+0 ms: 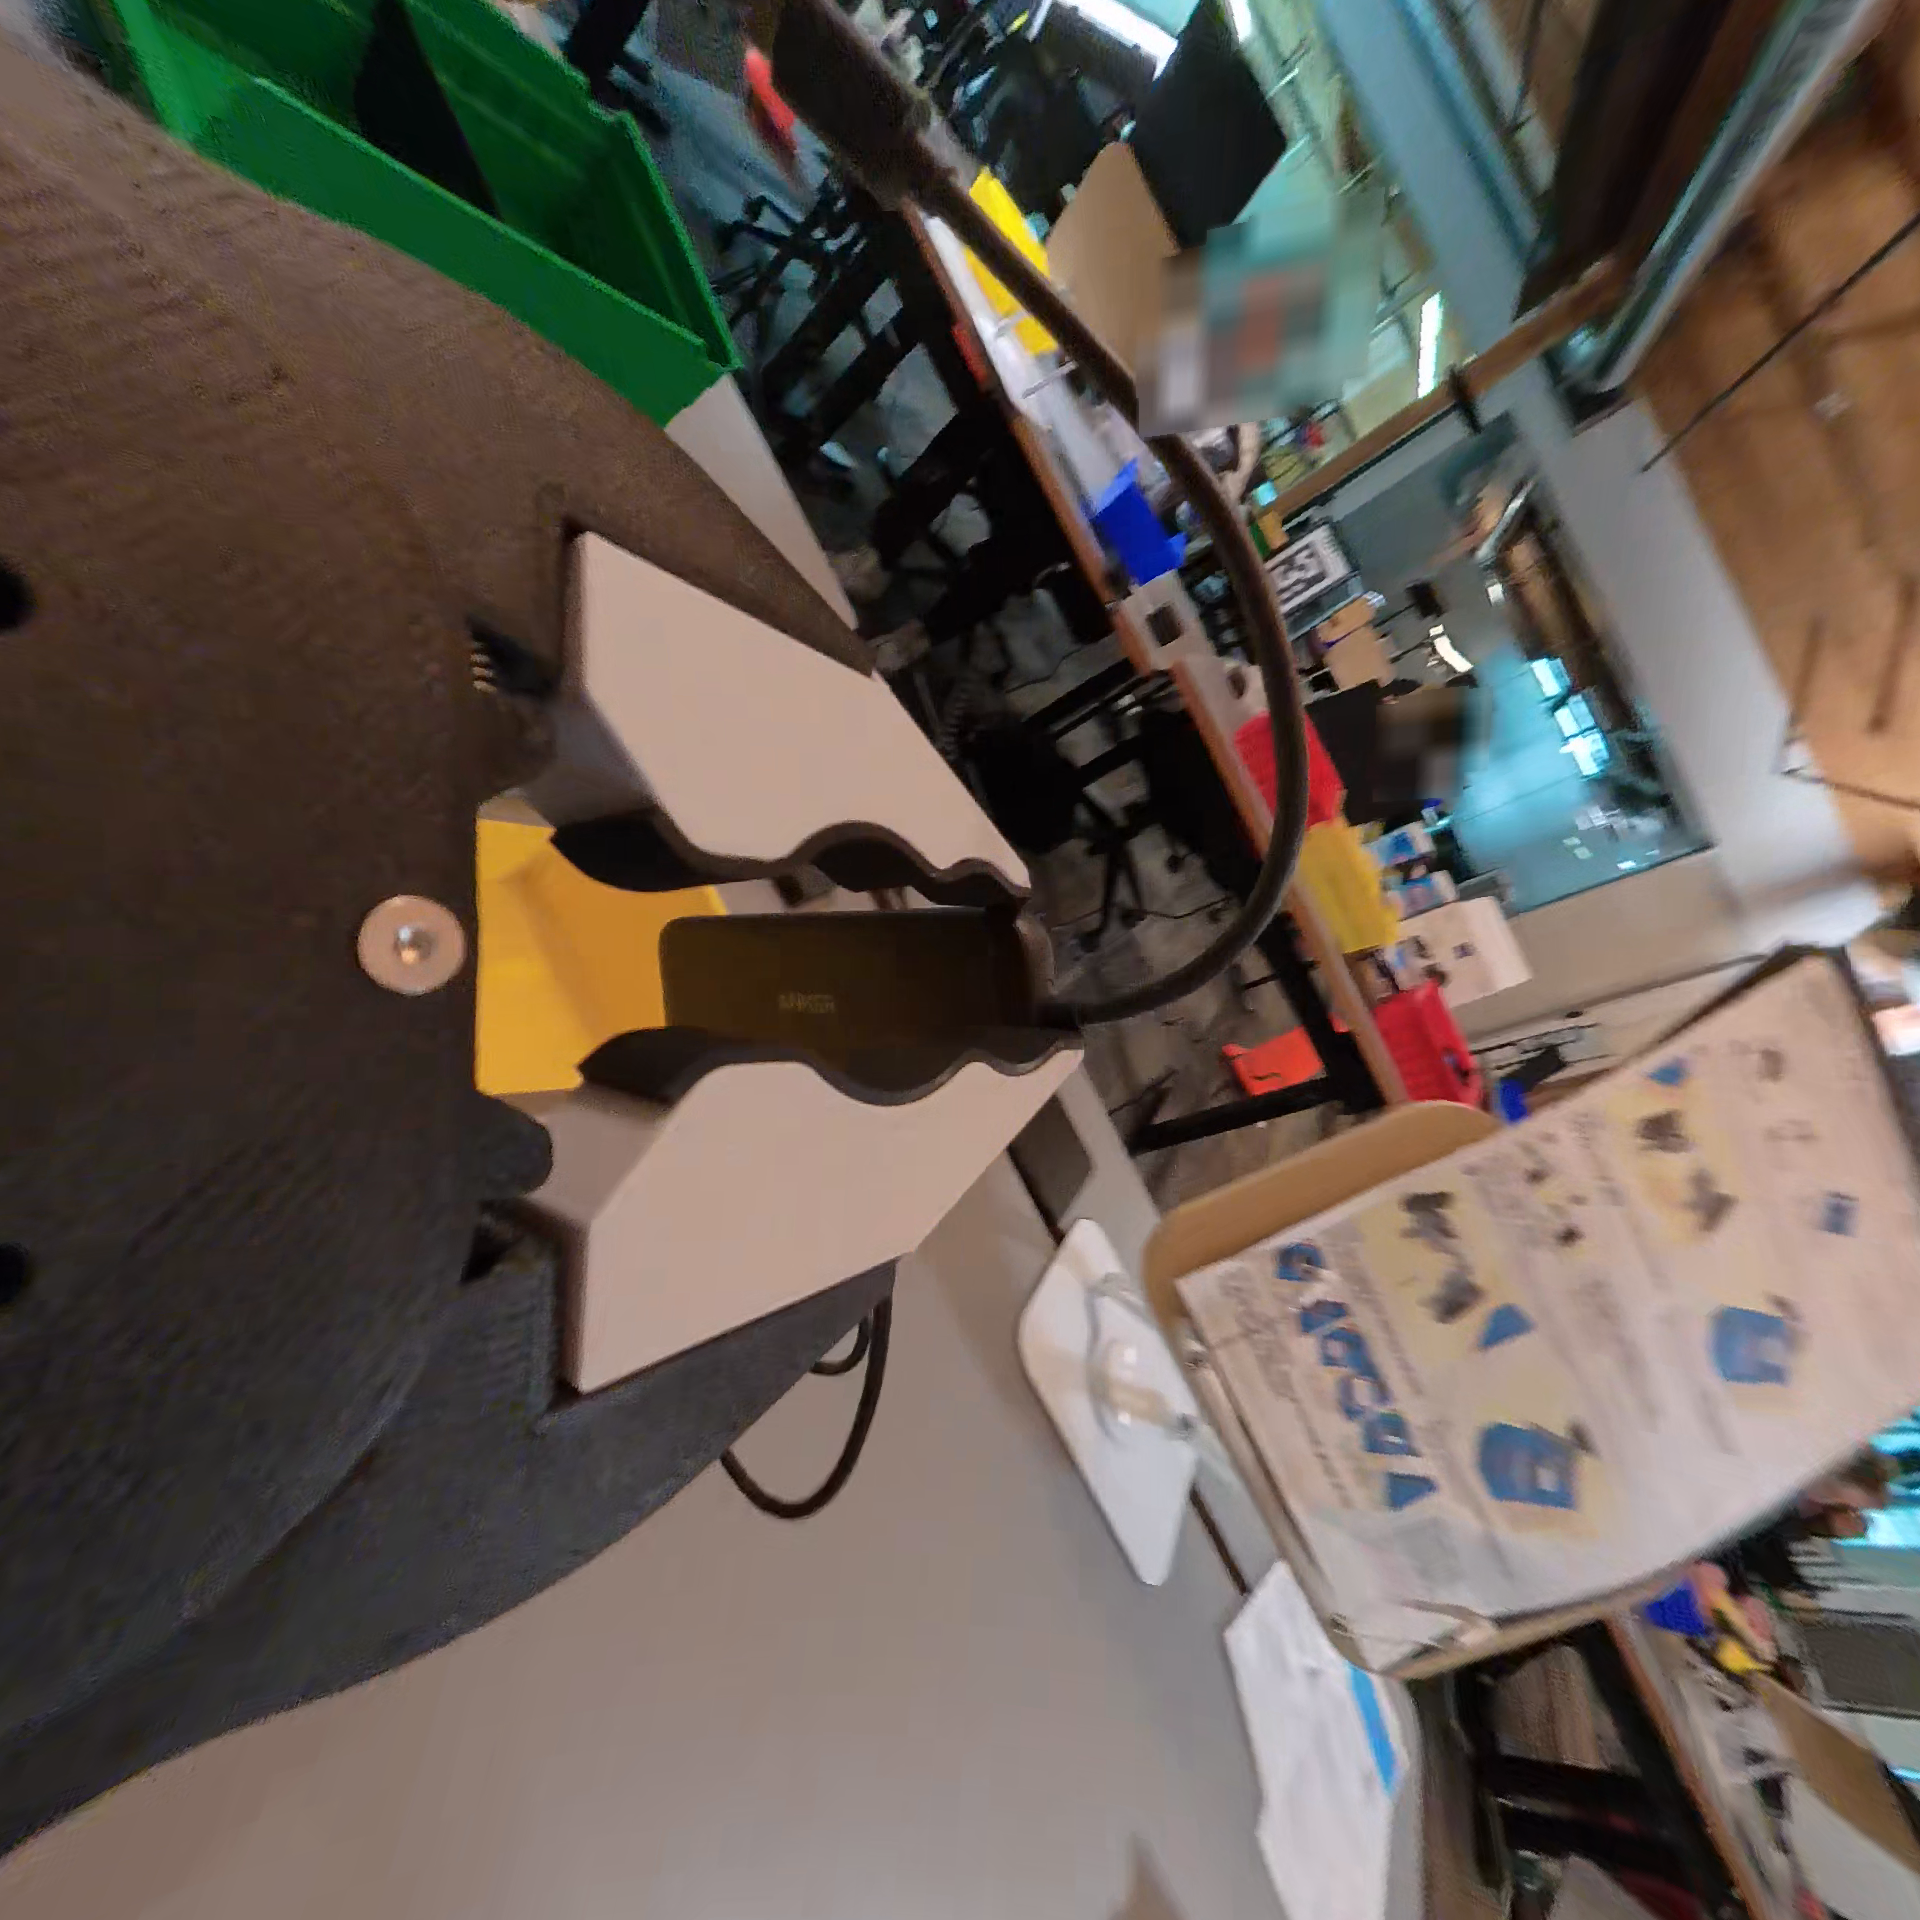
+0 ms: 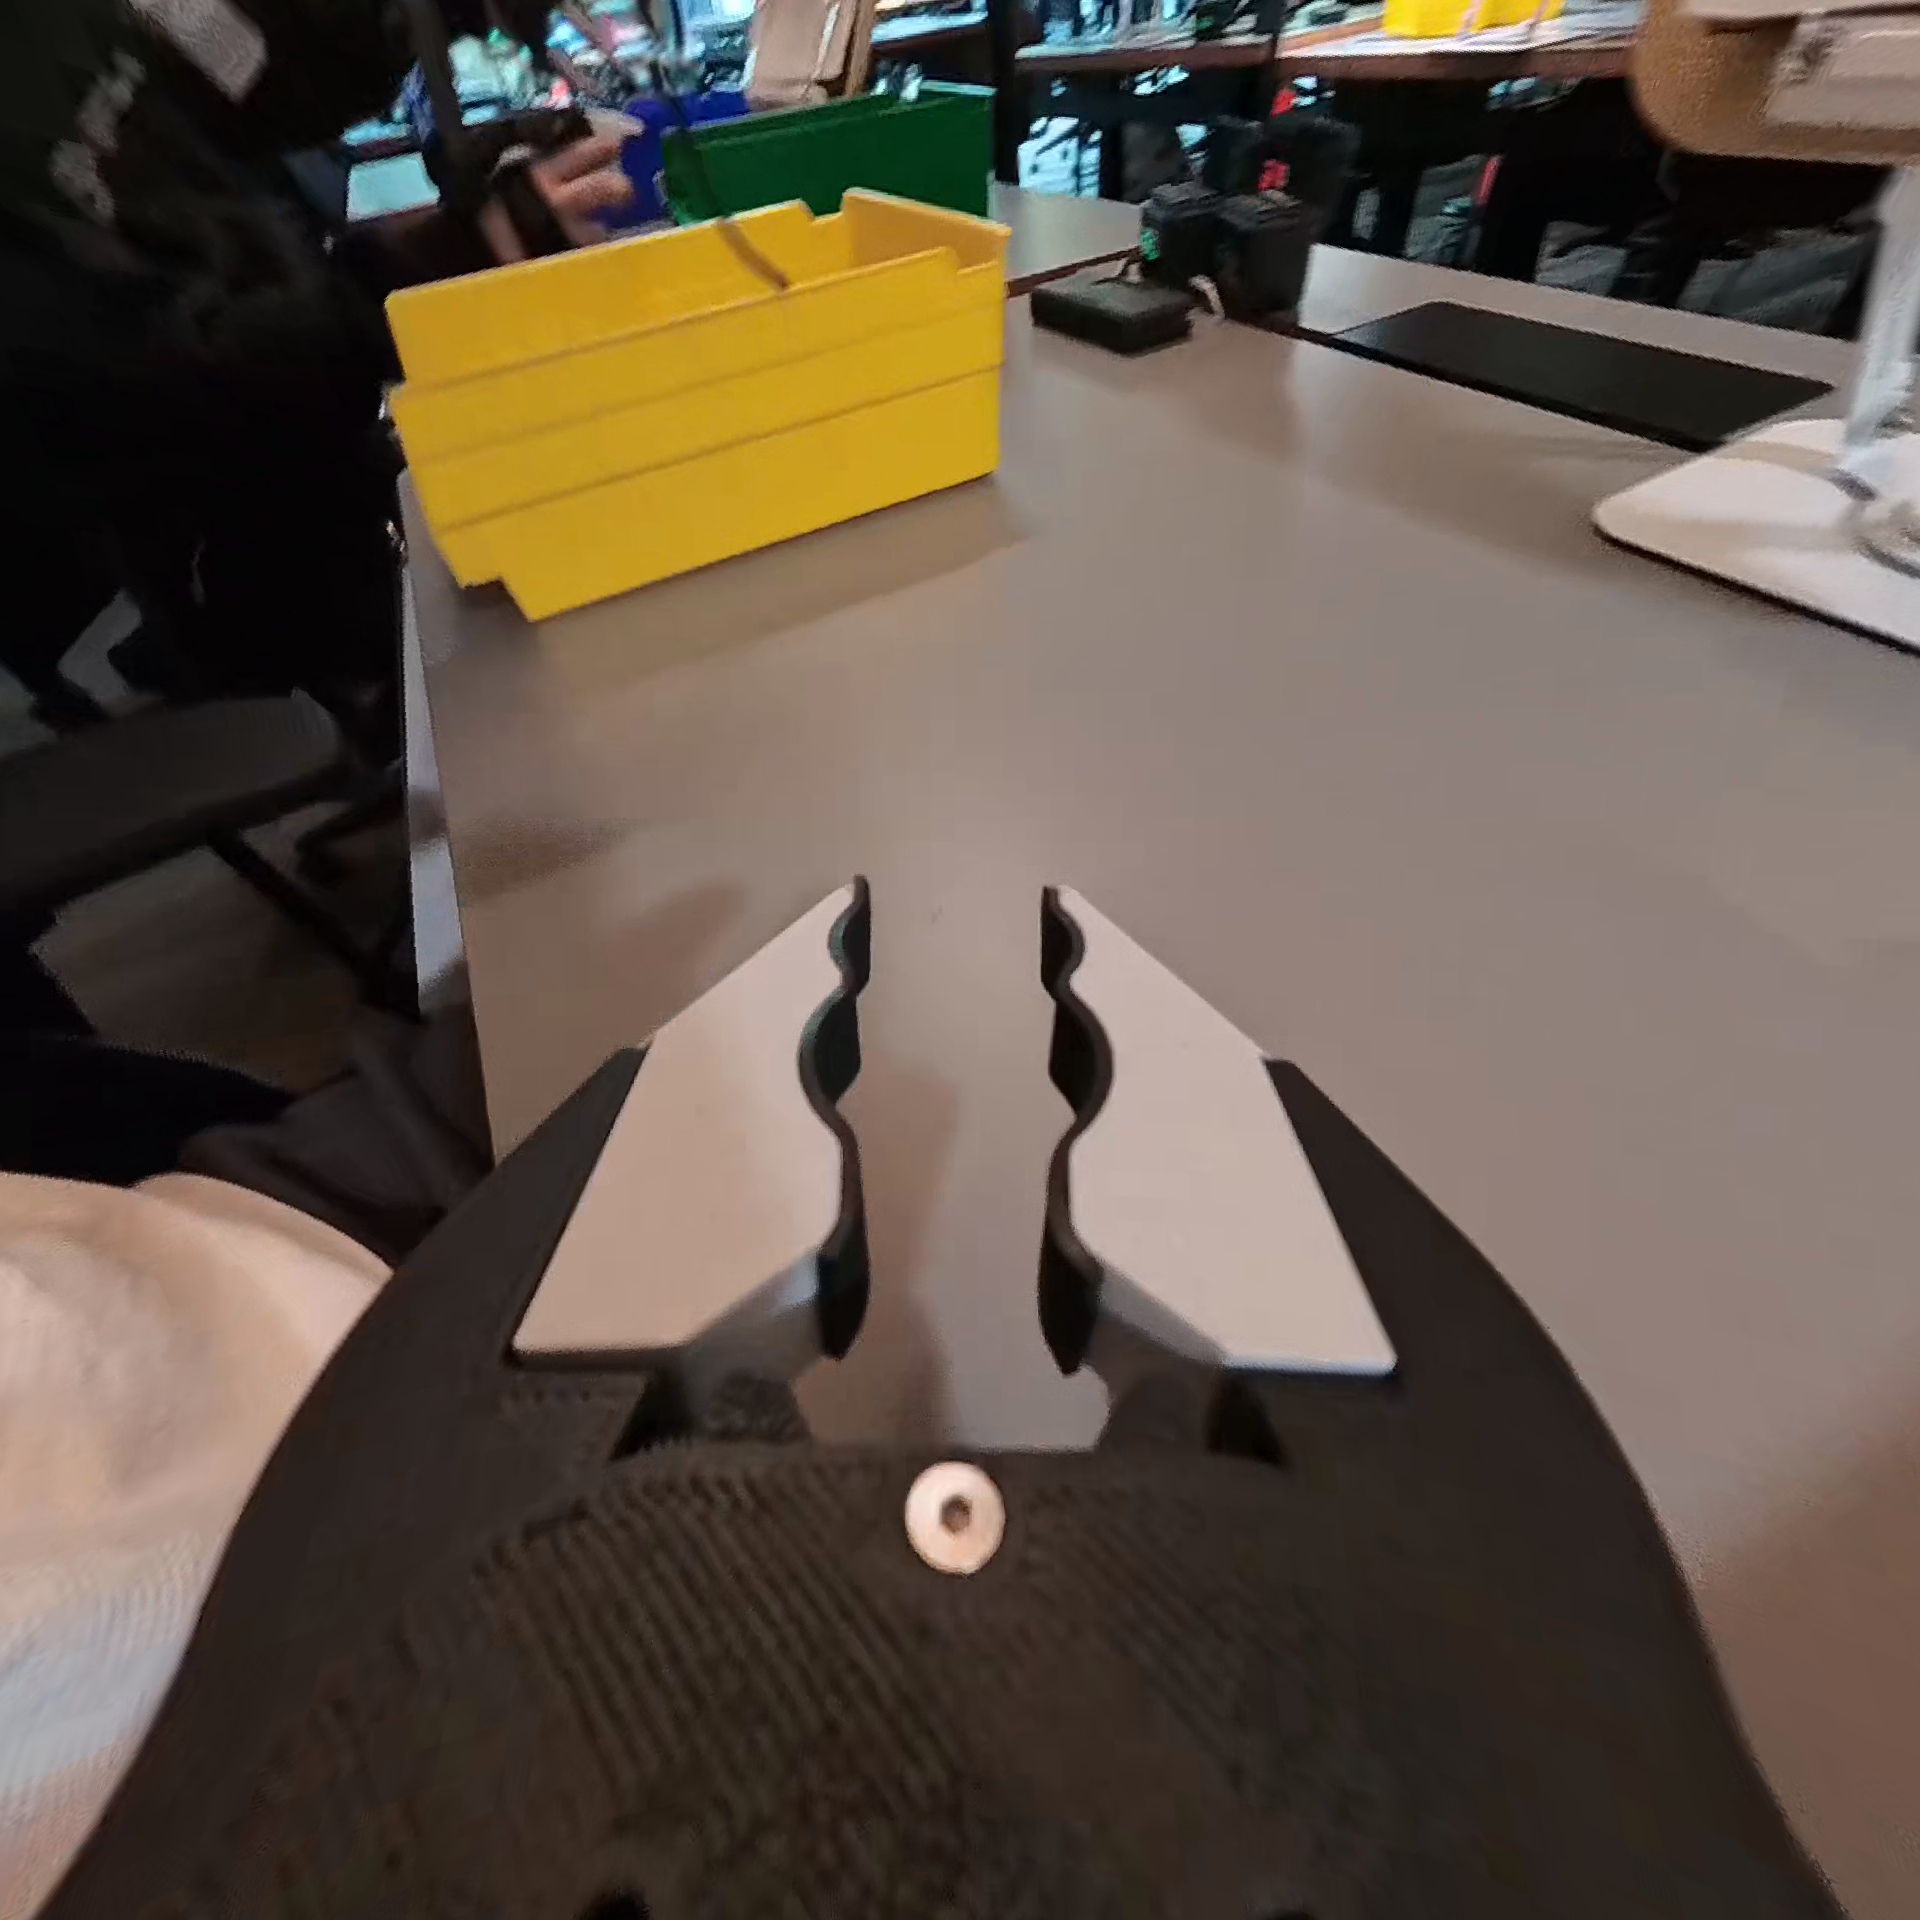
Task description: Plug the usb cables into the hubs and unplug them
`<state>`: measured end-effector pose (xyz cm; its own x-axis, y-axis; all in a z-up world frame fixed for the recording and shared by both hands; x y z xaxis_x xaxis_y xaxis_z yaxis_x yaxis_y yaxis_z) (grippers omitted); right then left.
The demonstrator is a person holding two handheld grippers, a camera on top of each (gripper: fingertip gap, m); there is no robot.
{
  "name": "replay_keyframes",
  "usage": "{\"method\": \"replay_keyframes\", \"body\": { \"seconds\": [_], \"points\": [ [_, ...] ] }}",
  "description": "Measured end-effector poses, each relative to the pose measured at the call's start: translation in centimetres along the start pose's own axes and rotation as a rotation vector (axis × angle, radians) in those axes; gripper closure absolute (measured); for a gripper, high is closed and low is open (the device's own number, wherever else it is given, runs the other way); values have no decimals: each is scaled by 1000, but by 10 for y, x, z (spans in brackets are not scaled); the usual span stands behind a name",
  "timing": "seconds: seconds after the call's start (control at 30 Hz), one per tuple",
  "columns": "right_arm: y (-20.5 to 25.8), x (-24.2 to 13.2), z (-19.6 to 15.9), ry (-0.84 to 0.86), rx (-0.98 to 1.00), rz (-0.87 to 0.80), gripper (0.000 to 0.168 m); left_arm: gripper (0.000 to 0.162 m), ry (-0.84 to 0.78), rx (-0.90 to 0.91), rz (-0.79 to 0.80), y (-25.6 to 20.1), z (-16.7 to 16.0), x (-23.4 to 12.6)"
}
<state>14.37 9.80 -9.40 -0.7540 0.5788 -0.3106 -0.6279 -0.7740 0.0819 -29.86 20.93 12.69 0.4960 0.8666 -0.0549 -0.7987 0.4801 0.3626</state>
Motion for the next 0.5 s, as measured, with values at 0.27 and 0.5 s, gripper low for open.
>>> {"method": "replay_keyframes", "body": {
  "seconds": [0.27,0.5],
  "points": [
    [23,17,10,-9,-54,155,130,137,-89,61,-60,-71,93,1],
    [8,-4,34,-174,-73,50,139,137,-63,142,-217,-180,102,37]
  ]
}}
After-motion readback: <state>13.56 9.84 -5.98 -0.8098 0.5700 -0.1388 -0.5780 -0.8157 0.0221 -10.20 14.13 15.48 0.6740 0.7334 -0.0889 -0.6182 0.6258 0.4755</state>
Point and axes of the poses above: each gripper's, where its closed fingertips meet, x out along the fingers, z out of its top, y = z × x across the jaws, the point moved 7 cm from there along -x, back along the fingers, and after that the axes turned 3 degrees about -z, right-handed, at the moved point
